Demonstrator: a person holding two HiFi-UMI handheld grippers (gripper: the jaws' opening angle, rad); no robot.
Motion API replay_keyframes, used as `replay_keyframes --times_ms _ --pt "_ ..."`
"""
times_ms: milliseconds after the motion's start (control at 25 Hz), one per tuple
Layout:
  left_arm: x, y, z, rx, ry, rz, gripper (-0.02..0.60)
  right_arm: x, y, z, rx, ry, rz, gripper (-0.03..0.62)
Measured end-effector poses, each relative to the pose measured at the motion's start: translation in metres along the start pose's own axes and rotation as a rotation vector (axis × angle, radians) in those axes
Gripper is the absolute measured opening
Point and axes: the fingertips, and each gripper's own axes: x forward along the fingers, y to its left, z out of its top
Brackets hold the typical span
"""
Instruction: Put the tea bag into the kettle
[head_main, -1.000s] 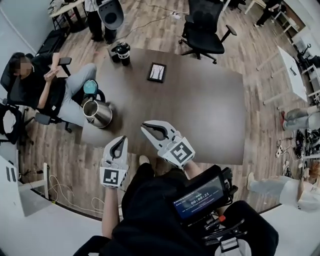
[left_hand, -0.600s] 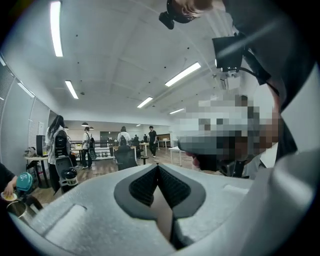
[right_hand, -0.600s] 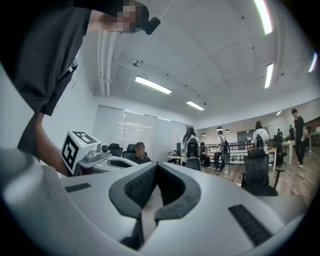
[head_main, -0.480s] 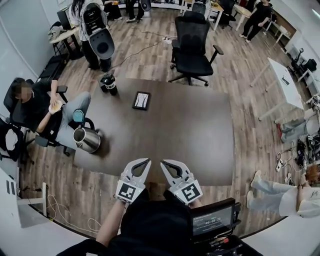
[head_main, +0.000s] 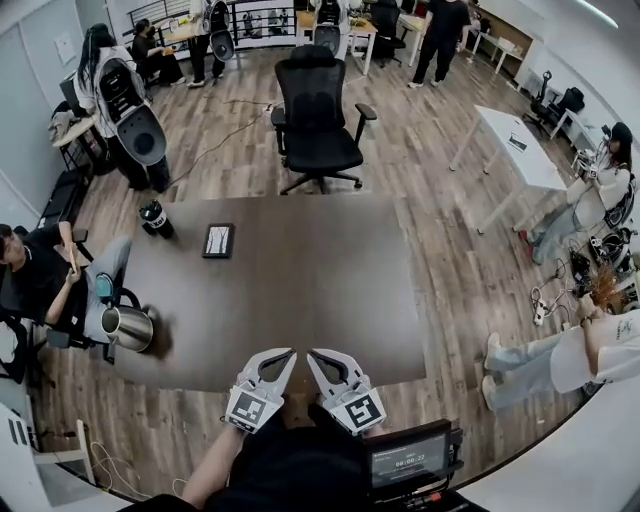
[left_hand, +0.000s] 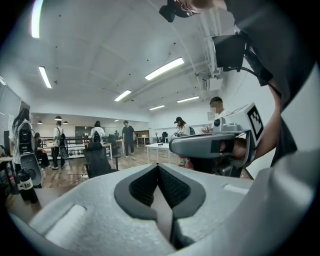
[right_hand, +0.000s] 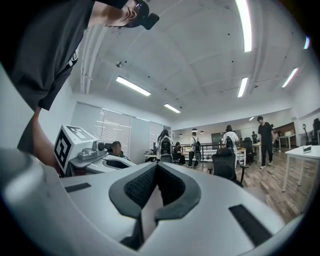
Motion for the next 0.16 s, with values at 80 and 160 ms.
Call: replay_keyframes --times_ms 80,160 --pt "0.021 -0.015 0.009 0.012 -0.004 -0.036 0.002 -0.019 -0.019 -0.002 0.007 -0.003 -0.039 0.005" --pt "0.042 -0.030 0.019 0.029 -0.009 -0.072 0.002 -0.037 -0.039 -0.004 0.010 -0.007 -0.080 0.005"
